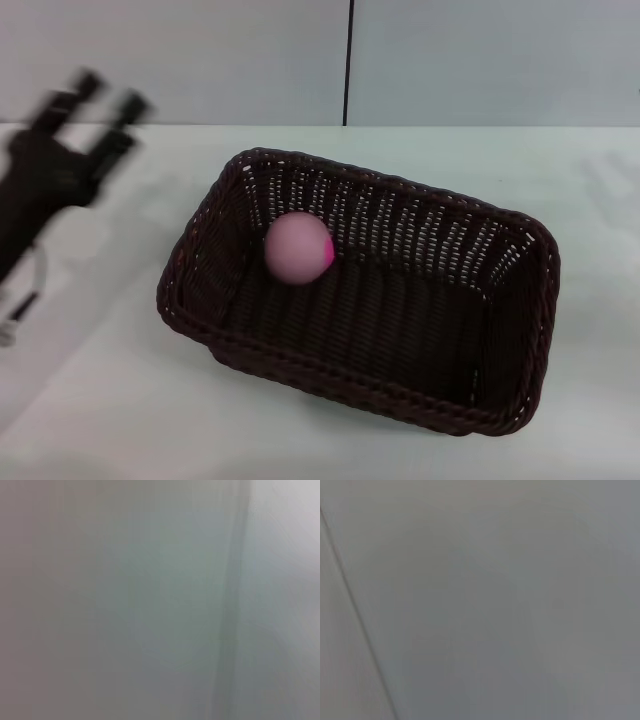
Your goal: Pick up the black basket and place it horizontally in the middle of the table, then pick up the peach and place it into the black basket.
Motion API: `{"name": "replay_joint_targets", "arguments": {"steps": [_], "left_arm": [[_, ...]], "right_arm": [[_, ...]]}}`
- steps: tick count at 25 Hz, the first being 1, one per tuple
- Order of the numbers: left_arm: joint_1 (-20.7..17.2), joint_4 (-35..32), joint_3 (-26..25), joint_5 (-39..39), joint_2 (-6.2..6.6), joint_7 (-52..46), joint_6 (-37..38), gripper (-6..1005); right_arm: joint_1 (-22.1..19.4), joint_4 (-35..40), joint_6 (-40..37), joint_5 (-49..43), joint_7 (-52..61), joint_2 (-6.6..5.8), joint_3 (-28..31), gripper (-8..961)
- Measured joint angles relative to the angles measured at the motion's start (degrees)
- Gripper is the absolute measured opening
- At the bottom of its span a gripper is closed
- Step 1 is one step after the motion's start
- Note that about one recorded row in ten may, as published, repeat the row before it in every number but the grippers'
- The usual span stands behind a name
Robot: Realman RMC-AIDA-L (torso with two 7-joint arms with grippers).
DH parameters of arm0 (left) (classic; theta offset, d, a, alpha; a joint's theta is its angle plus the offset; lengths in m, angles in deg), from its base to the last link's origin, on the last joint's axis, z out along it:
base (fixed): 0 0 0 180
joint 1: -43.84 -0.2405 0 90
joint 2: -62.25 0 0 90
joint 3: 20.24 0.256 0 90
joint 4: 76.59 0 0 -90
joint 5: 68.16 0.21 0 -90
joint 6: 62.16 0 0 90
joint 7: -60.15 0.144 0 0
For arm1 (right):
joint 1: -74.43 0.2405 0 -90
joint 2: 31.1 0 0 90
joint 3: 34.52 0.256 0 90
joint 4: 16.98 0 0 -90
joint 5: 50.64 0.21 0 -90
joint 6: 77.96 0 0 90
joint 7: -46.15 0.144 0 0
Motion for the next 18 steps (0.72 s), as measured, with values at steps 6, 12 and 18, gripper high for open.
{"name": "replay_joint_targets", "arguments": {"steps": [6,12,18], "left_arm": [[-9.09,4.69,-31.11,-0.10,0.06,9.40,5.04,683],[-12.93,9.08,-42.30,-0.08,-0.08,13.93,4.86,680],[-13.21,9.07,-42.55,-0.07,-0.07,13.97,4.21,680]], "right_arm": [[-2.00,-0.27,0.15,3.55,-2.94,0.20,6.11,498],[-2.93,-1.84,0.29,4.71,-7.50,0.30,12.79,500],[-2.47,-2.71,1.07,4.75,-9.03,0.35,14.94,500]]}}
